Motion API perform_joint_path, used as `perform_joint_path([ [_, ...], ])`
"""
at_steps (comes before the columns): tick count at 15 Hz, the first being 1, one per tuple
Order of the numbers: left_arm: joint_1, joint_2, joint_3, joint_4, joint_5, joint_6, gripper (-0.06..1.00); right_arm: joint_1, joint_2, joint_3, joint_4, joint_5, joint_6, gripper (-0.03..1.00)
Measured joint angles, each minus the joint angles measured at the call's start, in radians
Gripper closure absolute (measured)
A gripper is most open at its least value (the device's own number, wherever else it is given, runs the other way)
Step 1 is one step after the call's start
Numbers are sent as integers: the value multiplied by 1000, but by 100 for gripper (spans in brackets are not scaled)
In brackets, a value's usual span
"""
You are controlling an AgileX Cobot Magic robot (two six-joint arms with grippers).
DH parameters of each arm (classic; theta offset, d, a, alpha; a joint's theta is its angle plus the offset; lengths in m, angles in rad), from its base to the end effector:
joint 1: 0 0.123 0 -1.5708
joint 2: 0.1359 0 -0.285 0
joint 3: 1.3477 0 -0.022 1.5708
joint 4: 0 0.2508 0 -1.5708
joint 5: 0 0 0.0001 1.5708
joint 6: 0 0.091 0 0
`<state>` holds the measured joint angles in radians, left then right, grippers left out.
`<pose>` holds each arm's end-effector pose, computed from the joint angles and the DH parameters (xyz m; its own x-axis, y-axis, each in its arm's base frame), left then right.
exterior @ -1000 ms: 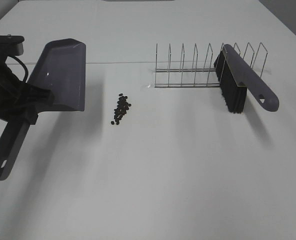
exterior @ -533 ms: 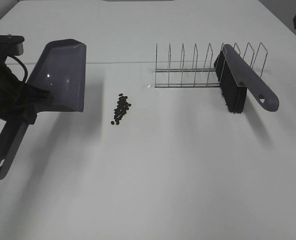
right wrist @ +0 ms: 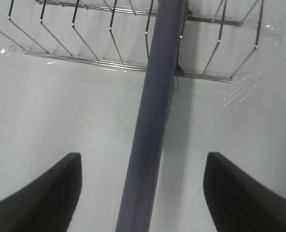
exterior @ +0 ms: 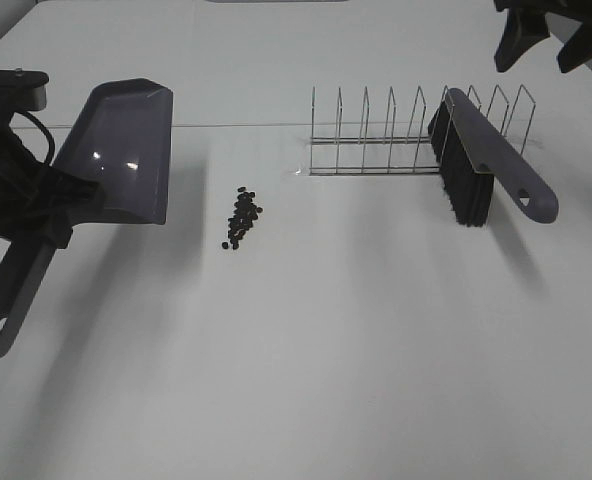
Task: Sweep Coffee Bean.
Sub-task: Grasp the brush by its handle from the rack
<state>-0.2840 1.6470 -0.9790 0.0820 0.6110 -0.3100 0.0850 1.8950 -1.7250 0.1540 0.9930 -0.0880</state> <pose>0.3040 -0.0843 0.1980 -0.9284 0.0208 -0.3710 0.0412 0.9980 -0.0470 0.4190 0.0474 0.3003 -0.8737 -0.0778 -0.4802 -0.1486 0.9826 0.1111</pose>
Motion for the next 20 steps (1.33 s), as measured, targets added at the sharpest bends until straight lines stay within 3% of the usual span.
perform_joint_path([
  [5, 0, 0, 0, 8, 0, 0, 58, 53, 212, -200, -84, 55, 129, 29],
  [14, 0, 0, 0, 8, 0, 0, 58, 53, 401, -255, -148, 44, 147, 30],
  [20, 0, 0, 0, 8, 0, 0, 58, 53, 468, -267, -154, -14, 148, 46],
])
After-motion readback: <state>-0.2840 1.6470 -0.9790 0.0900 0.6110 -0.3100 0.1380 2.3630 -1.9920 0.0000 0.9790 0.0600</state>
